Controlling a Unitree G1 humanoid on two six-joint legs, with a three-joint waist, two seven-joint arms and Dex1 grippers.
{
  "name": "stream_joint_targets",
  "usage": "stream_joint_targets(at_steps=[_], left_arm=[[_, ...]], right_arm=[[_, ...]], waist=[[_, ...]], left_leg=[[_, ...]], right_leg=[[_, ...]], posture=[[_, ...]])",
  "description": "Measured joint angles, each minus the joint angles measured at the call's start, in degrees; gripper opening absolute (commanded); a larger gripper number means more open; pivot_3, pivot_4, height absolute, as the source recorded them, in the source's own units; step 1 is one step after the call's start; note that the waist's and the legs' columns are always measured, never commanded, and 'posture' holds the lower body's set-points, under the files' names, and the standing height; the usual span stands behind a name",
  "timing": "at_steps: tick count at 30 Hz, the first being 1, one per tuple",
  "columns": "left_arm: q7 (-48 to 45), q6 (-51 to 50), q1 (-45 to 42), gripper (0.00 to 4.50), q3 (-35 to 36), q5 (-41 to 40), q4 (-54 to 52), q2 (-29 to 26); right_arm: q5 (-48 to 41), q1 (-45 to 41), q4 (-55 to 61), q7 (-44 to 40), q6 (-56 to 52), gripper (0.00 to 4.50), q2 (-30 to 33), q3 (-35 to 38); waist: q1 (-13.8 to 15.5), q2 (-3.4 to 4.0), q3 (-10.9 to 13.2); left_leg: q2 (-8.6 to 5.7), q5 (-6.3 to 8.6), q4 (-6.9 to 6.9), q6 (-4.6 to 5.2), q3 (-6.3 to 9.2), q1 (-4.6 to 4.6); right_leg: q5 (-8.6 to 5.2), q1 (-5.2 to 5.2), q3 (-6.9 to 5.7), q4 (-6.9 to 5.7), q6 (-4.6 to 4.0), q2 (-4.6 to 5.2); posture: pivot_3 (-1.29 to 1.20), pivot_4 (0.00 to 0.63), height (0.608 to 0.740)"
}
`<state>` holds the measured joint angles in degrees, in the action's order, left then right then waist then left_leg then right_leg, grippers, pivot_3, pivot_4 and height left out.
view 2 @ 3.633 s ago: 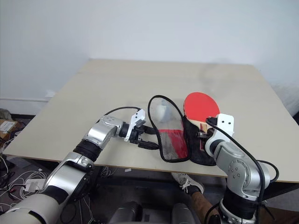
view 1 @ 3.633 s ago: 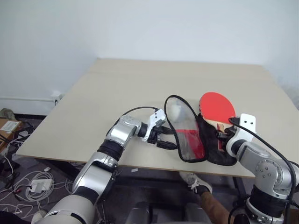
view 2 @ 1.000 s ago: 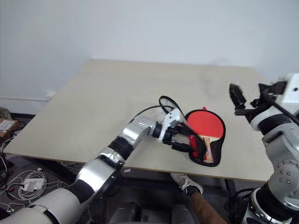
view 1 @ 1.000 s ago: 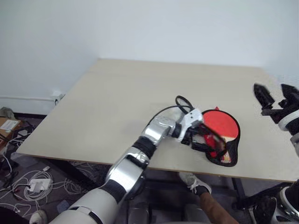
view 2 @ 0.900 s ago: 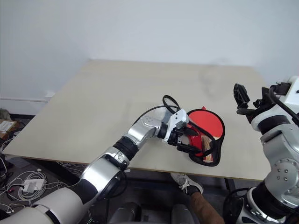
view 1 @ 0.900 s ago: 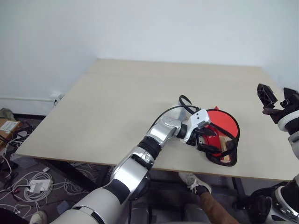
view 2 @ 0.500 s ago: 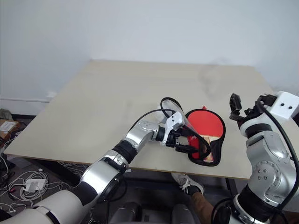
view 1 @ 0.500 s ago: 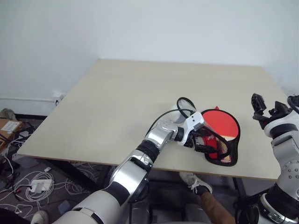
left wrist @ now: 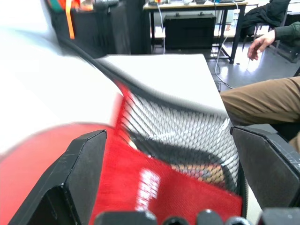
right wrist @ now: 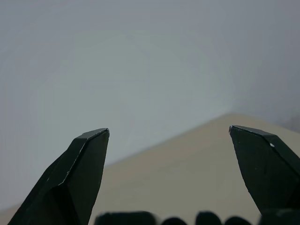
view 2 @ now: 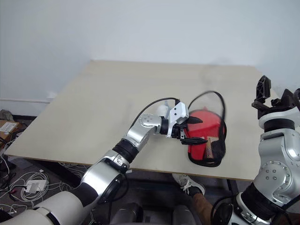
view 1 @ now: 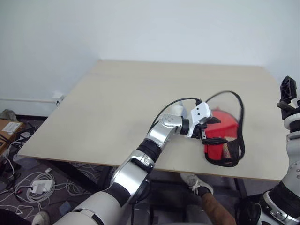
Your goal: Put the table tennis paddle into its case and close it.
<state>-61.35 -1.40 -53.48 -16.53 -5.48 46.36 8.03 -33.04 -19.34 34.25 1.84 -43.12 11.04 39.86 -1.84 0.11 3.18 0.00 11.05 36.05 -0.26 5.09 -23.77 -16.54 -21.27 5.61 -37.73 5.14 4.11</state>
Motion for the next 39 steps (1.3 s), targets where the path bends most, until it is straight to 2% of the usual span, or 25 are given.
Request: stream_joint_targets(at_steps=[6,11,14,19,25,33,39], left_arm=[[3.4,0.7,-0.9,4.50,-0.7,2.3,5.6,0.1],[0.1,-4.3,-0.9,4.50,0.5,-0.1,4.4,-0.4],[-5.6,-6.0,-0.9,4.50,1.3,-1.1,2.1,-4.8],[-15.2,-8.5,-0.8,4.50,3.2,-2.3,-0.8,-18.6],[-20.6,-7.6,1.7,4.50,3.7,-1.7,-1.8,-27.3],[-19.0,-6.8,2.2,4.50,3.7,-1.0,-1.9,-27.6],[-18.2,-6.3,5.8,4.50,2.8,0.0,-4.6,-26.5]], right_arm=[[-2.0,0.9,-0.3,0.7,-0.1,4.45,1.9,-1.1],[-0.8,5.6,-1.5,0.1,-4.9,4.45,6.6,-9.5],[1.6,8.9,-3.4,0.2,-7.8,4.45,6.7,-16.4],[5.1,12.3,-4.0,0.6,-9.5,4.45,5.3,-25.6],[7.7,11.3,-5.2,1.1,-11.4,4.45,3.4,-31.3],[13.8,10.8,-6.6,0.6,-18.5,4.45,8.3,-42.0],[16.7,10.3,-5.4,0.7,-23.9,4.45,8.2,-46.6]], waist=[[0.0,0.01,0.0],[-0.4,0.02,0.0],[-1.2,0.07,0.0],[-1.2,0.17,0.0],[-0.7,-0.03,0.1],[-0.9,-0.10,0.2],[-0.9,-0.12,0.1]], left_leg=[[0.00,0.00,0.00,0.00,0.01,-0.01],[0.02,0.00,0.00,0.00,0.01,0.00],[0.08,0.00,-0.05,0.00,0.00,0.02],[0.20,0.00,-0.11,0.00,0.04,0.06],[0.10,0.00,0.03,-0.01,0.10,0.03],[0.14,-0.01,0.01,-0.01,0.13,0.01],[0.15,-0.01,0.01,-0.01,0.14,0.01]], right_leg=[[0.00,0.00,0.00,0.00,0.00,0.00],[0.00,-0.02,0.00,0.00,-0.01,-0.02],[0.02,-0.05,0.04,-0.01,-0.07,-0.08],[0.05,-0.08,0.05,-0.02,-0.12,-0.22],[0.05,0.07,-0.02,0.05,-0.11,-0.10],[0.05,0.00,-0.04,0.00,-0.11,-0.15],[0.05,0.01,-0.05,-0.01,-0.11,-0.16]], posture=[[0.00,0.000,0.740],[0.00,0.000,0.740],[0.00,0.000,0.740],[0.00,0.000,0.740],[0.00,0.000,0.740],[0.00,0.000,0.740],[0.00,0.000,0.740]])
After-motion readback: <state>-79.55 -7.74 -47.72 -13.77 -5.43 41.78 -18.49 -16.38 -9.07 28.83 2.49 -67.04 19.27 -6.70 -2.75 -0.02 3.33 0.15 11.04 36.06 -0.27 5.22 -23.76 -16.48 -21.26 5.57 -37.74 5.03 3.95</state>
